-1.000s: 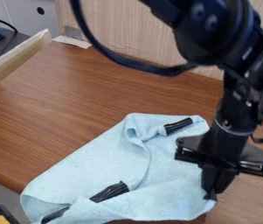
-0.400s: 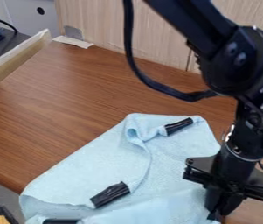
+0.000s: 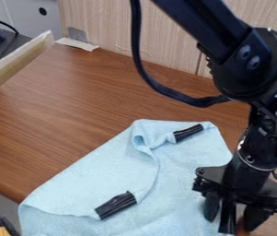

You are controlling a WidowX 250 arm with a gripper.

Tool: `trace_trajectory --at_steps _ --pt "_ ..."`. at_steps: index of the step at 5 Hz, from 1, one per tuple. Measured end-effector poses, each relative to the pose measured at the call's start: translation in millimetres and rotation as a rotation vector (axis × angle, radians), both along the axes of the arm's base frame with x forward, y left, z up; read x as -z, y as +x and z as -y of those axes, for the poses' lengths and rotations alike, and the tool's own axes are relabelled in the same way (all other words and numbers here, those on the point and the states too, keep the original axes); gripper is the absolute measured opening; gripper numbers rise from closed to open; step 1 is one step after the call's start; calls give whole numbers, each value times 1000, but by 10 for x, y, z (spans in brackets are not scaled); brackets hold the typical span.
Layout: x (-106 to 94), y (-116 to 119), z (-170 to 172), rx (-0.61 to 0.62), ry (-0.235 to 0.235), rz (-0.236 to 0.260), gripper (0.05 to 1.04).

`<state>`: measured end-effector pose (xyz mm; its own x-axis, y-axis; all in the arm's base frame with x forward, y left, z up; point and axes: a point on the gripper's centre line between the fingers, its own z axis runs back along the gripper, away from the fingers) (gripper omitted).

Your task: Unfold the cloth from left to right

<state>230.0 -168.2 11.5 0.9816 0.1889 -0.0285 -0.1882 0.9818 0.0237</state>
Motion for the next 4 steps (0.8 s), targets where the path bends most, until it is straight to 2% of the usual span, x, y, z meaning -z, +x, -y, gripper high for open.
trace_trajectory --at_steps 1,2,3,4 --pt "-79 18 -9 -21 -16 9 1017" --pt "-280 101 -40 -47 -34 57 1011" --pt "-416 144 -91 -68 -46 78 1007" --pt "-677 195 -169 -113 -85 131 1004"
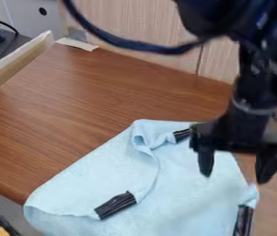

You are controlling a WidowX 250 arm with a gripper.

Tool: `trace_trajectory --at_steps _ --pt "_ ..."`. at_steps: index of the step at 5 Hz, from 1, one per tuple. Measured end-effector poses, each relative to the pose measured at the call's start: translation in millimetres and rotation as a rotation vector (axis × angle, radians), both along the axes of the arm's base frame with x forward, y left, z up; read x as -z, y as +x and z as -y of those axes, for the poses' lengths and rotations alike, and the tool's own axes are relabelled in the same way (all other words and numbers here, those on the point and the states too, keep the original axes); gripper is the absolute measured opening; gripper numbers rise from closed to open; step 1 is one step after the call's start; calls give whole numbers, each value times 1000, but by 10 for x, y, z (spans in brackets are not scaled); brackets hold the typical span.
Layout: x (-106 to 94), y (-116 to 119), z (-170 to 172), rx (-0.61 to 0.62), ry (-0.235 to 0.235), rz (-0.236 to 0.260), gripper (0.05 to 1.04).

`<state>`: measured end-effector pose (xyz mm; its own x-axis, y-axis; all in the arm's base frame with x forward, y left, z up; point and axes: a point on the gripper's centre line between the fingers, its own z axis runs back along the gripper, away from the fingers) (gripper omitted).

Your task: Unfold the cloth from left to right

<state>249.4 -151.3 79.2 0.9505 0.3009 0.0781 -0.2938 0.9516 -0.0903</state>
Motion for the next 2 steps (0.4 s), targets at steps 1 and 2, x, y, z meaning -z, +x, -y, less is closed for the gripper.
trace_trajectory --at_steps 1,2 --pt "-192 -8 -96 -33 3 33 1004" --pt "-201 -20 -209 -76 62 38 1003"
